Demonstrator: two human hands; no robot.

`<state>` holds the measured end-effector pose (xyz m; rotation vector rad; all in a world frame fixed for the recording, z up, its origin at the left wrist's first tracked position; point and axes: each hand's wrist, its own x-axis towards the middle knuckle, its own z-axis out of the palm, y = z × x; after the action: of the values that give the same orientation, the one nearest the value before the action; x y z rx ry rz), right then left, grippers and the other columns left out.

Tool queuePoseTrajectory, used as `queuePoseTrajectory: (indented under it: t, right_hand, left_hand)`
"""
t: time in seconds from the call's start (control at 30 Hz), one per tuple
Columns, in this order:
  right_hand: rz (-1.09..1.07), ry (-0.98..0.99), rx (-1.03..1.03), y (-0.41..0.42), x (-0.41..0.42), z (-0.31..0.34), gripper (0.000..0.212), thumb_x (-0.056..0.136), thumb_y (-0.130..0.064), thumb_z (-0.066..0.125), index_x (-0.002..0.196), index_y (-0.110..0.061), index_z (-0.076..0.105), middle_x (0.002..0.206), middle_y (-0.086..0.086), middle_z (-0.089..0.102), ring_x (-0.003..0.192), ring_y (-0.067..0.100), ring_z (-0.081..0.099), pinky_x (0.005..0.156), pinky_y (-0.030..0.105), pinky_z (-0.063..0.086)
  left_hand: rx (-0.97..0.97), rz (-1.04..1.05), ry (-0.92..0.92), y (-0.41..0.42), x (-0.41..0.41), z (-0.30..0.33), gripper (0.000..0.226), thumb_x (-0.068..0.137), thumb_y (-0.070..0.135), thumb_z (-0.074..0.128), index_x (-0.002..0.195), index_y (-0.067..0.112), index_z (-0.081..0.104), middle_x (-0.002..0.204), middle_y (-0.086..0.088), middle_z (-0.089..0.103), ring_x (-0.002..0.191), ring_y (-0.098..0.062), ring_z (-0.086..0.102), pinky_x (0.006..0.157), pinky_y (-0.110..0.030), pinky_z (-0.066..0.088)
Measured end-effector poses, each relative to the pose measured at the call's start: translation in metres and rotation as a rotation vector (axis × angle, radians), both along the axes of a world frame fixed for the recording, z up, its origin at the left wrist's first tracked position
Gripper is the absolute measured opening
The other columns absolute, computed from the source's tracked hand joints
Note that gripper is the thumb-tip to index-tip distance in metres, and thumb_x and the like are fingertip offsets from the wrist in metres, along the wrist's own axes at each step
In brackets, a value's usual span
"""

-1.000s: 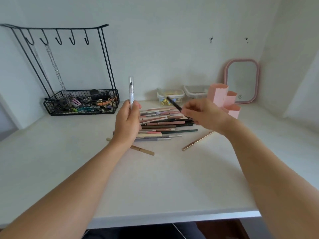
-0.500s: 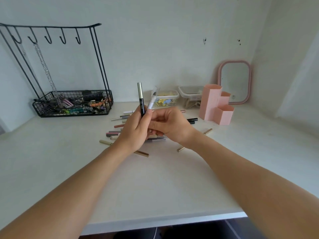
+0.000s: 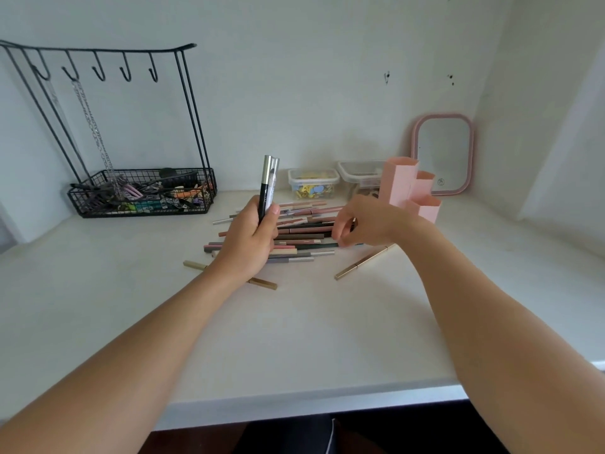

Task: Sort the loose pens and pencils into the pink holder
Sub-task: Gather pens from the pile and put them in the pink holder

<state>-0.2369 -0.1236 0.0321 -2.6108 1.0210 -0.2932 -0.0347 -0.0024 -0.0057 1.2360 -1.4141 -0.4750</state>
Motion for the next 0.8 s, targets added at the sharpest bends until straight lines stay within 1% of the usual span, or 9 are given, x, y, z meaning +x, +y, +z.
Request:
queuePoseTrajectory:
  t: [0.17,0.3,0.37,0.47,0.53,0.6,0.7,0.77,0.8]
  right_hand:
    - [-0.019,0.035,-0.041,-0.001,-0.002,-0.002,0.005,0.083,-0.017,0.076,0.087,-0.02,0.078,0.088,-0.007,0.072,0.082,0.008,0.063,0.081,0.022,0.047]
    - [-0.039,0.03,-0.081,-0.007,-0.006,0.001,0.004,0.086,-0.019,0.074,0.087,-0.019,0.077,0.088,-0.007,0.068,0.076,0.004,0.058,0.065,0.014,0.04]
    - [-0.044,0.019,-0.086,-0.009,-0.008,0.001,0.003,0.087,-0.019,0.073,0.086,-0.021,0.075,0.089,-0.006,0.068,0.077,0.005,0.058,0.063,0.014,0.039]
    - [-0.059,0.05,-0.07,-0.013,-0.011,-0.001,0.006,0.088,-0.019,0.072,0.083,-0.024,0.071,0.089,-0.007,0.065,0.078,0.007,0.057,0.065,0.017,0.042]
    - [-0.07,0.063,-0.056,-0.016,-0.015,0.001,0.01,0.088,-0.021,0.071,0.081,-0.028,0.069,0.087,-0.01,0.064,0.082,0.011,0.059,0.073,0.023,0.047]
    - [-0.061,0.047,-0.003,-0.016,-0.019,0.005,0.009,0.088,-0.023,0.07,0.082,-0.029,0.07,0.084,-0.011,0.065,0.081,0.01,0.06,0.077,0.028,0.048]
    - [-0.04,-0.014,0.125,-0.011,-0.022,0.009,0.009,0.091,-0.02,0.065,0.088,-0.017,0.073,0.077,0.0,0.066,0.066,0.01,0.054,0.065,0.023,0.042]
    - [-0.016,-0.163,0.24,-0.005,-0.019,0.009,0.011,0.094,-0.015,0.062,0.09,-0.009,0.07,0.076,0.006,0.068,0.061,0.012,0.051,0.061,0.025,0.042]
    - [-0.001,-0.269,0.305,0.0,-0.014,0.008,0.011,0.095,-0.012,0.06,0.091,-0.005,0.067,0.074,0.006,0.069,0.058,0.013,0.052,0.059,0.025,0.044]
  left_hand:
    - [0.012,0.018,0.07,0.0,-0.001,0.002,0.025,0.109,0.026,0.039,0.088,0.013,0.036,0.061,0.006,0.028,0.044,-0.004,0.025,0.039,-0.017,0.025]
    - [0.015,0.051,0.119,-0.002,-0.002,0.002,0.025,0.109,0.024,0.039,0.086,0.014,0.036,0.063,0.003,0.028,0.043,-0.004,0.026,0.038,-0.017,0.025]
    - [0.022,0.054,0.132,-0.004,-0.002,0.002,0.025,0.109,0.024,0.039,0.087,0.013,0.037,0.062,0.004,0.028,0.042,-0.005,0.025,0.037,-0.019,0.024]
    - [0.025,0.051,0.154,-0.005,-0.002,0.001,0.024,0.109,0.026,0.04,0.089,0.013,0.037,0.06,0.005,0.028,0.042,-0.007,0.024,0.037,-0.021,0.022]
    - [0.028,0.048,0.168,-0.006,-0.002,0.001,0.025,0.109,0.027,0.04,0.088,0.014,0.037,0.058,0.007,0.028,0.042,-0.007,0.024,0.036,-0.021,0.023]
    - [0.024,0.061,0.147,-0.007,-0.002,0.0,0.025,0.109,0.026,0.039,0.087,0.014,0.037,0.056,0.009,0.03,0.044,-0.011,0.028,0.036,-0.022,0.026]
    - [0.025,0.103,0.079,-0.01,0.0,-0.002,0.024,0.109,0.024,0.039,0.087,0.013,0.039,0.057,0.008,0.036,0.047,-0.015,0.037,0.039,-0.024,0.033]
    - [0.045,0.085,0.117,-0.012,0.002,-0.003,0.024,0.109,0.024,0.04,0.087,0.015,0.039,0.057,0.01,0.035,0.046,-0.01,0.033,0.041,-0.024,0.029]
    - [0.048,0.08,0.119,-0.013,0.003,-0.003,0.025,0.108,0.025,0.042,0.086,0.016,0.039,0.055,0.013,0.035,0.045,-0.008,0.031,0.042,-0.024,0.027]
